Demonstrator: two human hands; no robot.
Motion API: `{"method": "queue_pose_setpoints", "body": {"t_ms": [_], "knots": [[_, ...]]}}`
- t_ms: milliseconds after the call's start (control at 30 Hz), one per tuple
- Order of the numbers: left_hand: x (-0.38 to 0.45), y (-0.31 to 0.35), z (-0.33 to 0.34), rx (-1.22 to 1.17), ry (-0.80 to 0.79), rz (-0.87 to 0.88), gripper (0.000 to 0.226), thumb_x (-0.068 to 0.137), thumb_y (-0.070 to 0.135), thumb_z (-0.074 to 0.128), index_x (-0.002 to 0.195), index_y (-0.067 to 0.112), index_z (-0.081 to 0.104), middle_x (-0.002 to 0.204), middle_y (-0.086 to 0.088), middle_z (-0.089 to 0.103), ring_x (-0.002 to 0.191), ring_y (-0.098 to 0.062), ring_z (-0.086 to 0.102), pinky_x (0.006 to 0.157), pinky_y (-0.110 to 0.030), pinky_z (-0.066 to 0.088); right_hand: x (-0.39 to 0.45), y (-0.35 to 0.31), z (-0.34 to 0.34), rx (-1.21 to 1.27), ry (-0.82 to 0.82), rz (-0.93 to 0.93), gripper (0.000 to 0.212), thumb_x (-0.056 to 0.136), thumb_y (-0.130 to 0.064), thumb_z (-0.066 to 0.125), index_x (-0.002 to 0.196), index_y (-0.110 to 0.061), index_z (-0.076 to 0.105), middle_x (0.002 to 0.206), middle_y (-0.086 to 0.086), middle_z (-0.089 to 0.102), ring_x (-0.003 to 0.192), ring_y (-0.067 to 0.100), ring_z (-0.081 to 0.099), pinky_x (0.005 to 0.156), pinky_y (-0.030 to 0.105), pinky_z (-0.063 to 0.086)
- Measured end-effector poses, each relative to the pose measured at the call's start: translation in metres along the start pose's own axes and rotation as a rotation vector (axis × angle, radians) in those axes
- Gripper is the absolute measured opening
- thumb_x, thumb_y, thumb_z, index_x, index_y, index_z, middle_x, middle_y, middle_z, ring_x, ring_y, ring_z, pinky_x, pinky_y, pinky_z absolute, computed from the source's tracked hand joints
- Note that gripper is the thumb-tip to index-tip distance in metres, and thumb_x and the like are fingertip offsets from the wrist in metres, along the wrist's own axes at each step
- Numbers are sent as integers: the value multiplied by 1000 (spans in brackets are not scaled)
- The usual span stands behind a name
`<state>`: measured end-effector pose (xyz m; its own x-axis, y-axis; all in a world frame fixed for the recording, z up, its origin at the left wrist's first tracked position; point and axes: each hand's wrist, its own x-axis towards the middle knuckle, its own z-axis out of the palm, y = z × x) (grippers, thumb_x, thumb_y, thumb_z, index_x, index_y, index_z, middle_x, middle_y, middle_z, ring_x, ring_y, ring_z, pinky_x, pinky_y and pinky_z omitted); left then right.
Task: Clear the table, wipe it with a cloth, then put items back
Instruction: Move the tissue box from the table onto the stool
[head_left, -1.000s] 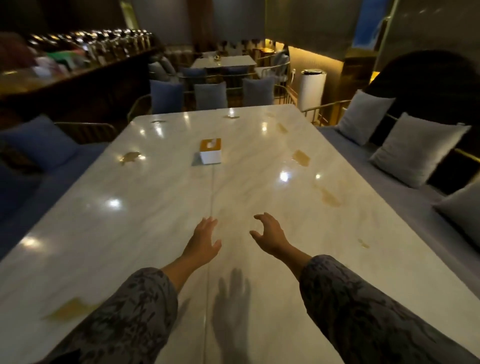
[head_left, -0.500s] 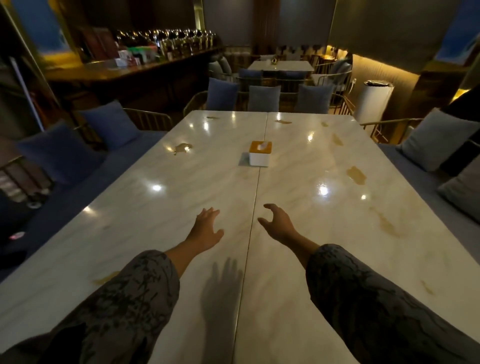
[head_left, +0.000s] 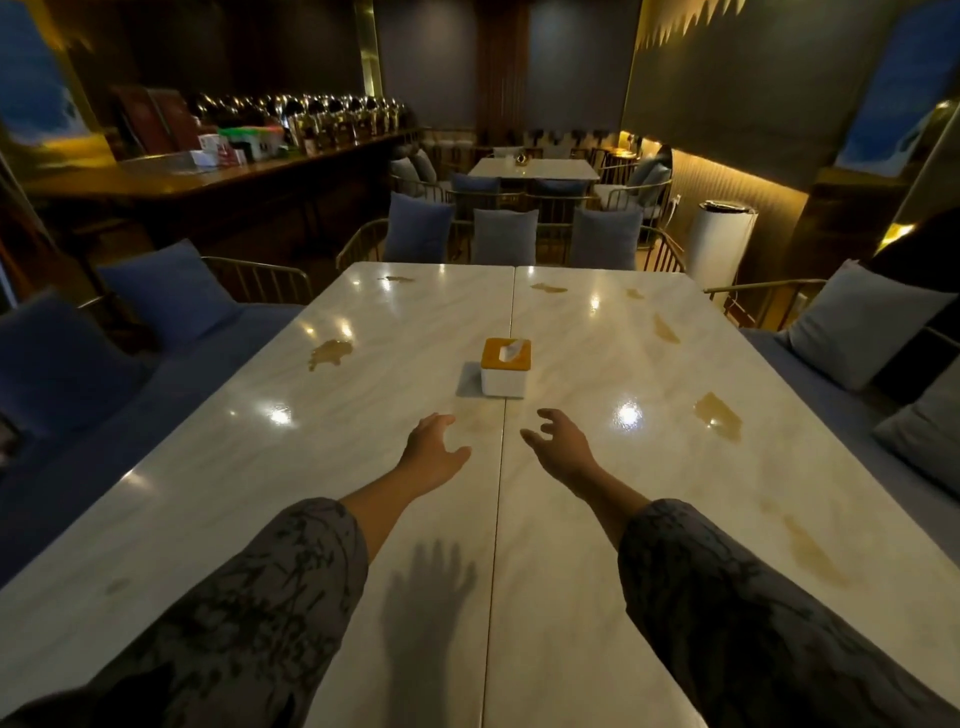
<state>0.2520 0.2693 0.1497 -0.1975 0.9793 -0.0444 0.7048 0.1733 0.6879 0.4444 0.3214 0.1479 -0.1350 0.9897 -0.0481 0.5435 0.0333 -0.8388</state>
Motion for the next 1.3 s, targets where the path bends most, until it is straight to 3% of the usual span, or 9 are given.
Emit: {"method": "queue_pose_setpoints", "body": {"t_ms": [233, 400, 600, 733, 900, 967, 1033, 1167, 1300], "knots": [[119, 6, 12, -140, -54, -126, 58, 95, 38, 59, 144, 13, 42, 148, -9, 42, 132, -27, 44, 103, -34, 39, 112, 4, 13, 160, 6, 133, 59, 96, -36, 58, 144, -10, 37, 138, 15, 52, 123, 28, 52, 92, 32, 44], [208, -15, 39, -255, -73, -206, 60, 95, 52, 48, 141, 13, 45, 142, -10, 48, 127, -28, 48, 102, -37, 41, 198, 28, 33, 173, 53, 204, 58, 96, -39, 56, 143, -9, 39, 146, 12, 43, 130, 28, 45, 98, 34, 42], [307, -39, 78, -317, -52, -261, 47, 100, 45, 43, 132, 11, 52, 112, -3, 52, 101, -19, 47, 85, -31, 37, 300, 62, 62, 230, 47, 247, 55, 97, -40, 54, 141, -11, 41, 144, 11, 43, 127, 29, 46, 92, 35, 44], [366, -57, 106, -377, -35, -279, 50, 100, 47, 43, 131, 9, 52, 116, -7, 54, 101, -21, 49, 86, -32, 39, 355, 84, 79, 288, 32, 211, 58, 96, -42, 55, 144, -16, 37, 142, 10, 46, 120, 26, 50, 85, 34, 46], [430, -73, 133, -472, -7, -366, 76, 90, 65, 46, 144, 12, 38, 138, -13, 50, 123, -32, 50, 103, -46, 44, 402, 103, 96, 434, -57, 199, 67, 98, -44, 49, 153, -21, 17, 135, 0, 41, 128, 25, 42, 87, 38, 41], [463, -100, 151, -550, -33, -396, 99, 70, 86, 47, 142, 19, 39, 136, -11, 53, 119, -33, 53, 99, -51, 48, 415, 112, 104, 518, -58, 306, 75, 96, -53, 46, 154, -23, 9, 150, 6, 34, 135, 32, 37, 97, 47, 40], [477, -109, 163, -636, -47, -445, 119, 46, 101, 45, 141, 29, 40, 139, -8, 53, 119, -33, 55, 98, -55, 48, 424, 122, 111, 586, -80, 385, 72, 95, -60, 43, 152, -24, 20, 150, 9, 37, 128, 33, 44, 95, 49, 42], [446, -80, 160, -689, -82, -482, 67, 89, 71, 38, 146, 40, 21, 150, -4, 36, 132, -34, 41, 100, -52, 43, 424, 132, 118, 772, -49, 481, 52, 94, -59, 46, 130, -21, 45, 112, 6, 56, 92, 20, 55, 69, 34, 47], [442, -104, 177, -855, -93, -481, 48, 60, 75, 61, 98, 53, 41, 130, -10, 50, 111, -36, 57, 88, -59, 51, 405, 134, 116, 840, -22, 508, 60, 86, -51, 65, 130, -19, 41, 115, 10, 55, 92, 22, 57, 66, 34, 53]]}}
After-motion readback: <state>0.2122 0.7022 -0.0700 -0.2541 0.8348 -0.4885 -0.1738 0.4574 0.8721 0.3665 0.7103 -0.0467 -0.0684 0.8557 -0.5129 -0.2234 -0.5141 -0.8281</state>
